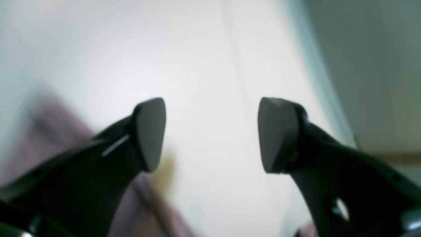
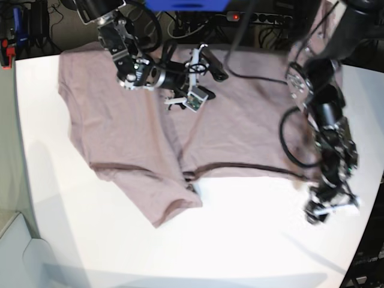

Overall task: Layout the t-shirt on the table in an organized manner, then fold the t-shirt properly
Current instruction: 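Grasp the shirt's side edge with the left gripper and pull outward, then grasp the shirt edges with both grippers and pull them apart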

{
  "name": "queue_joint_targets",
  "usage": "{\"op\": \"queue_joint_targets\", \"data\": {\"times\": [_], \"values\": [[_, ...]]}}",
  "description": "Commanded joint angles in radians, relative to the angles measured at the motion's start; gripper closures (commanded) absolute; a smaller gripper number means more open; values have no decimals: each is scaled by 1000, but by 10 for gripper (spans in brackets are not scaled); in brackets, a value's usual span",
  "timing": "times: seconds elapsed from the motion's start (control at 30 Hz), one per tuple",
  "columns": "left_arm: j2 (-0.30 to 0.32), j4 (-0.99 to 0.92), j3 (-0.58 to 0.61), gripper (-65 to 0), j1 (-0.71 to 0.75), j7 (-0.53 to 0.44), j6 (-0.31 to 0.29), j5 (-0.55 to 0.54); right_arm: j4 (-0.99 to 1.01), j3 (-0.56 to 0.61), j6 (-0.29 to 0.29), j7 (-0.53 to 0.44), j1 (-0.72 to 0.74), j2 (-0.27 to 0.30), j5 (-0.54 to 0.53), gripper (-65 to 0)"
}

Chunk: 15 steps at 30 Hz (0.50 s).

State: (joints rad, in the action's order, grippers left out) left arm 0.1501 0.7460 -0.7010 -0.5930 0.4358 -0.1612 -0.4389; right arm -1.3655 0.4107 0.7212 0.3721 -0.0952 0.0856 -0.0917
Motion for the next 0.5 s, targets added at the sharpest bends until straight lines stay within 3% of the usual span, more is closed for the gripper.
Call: {"op": "queue_joint_targets", "data": {"times": [0.0,0.07,0.2,0.33,0.47], "values": [[23,19,-1,-427,-32,-27,-16,-11,19,0,-23,146,-16,19,88,-331],[27,31,-1,-427,-31,-12,-18,-11,19,0,-23,146,-13,19,88,-331],[26,79,-3,-427,17,137,-28,-38,19,-5,-23,146,-7,19,88,-334],[-11,269,7,-426,150,240,-27,-163,18,-5,-23,155,27,18,88,-335],[-36,476,7,-426,285,301,-19,-222,-15,-5,-23,156,41,19,88,-335]]}}
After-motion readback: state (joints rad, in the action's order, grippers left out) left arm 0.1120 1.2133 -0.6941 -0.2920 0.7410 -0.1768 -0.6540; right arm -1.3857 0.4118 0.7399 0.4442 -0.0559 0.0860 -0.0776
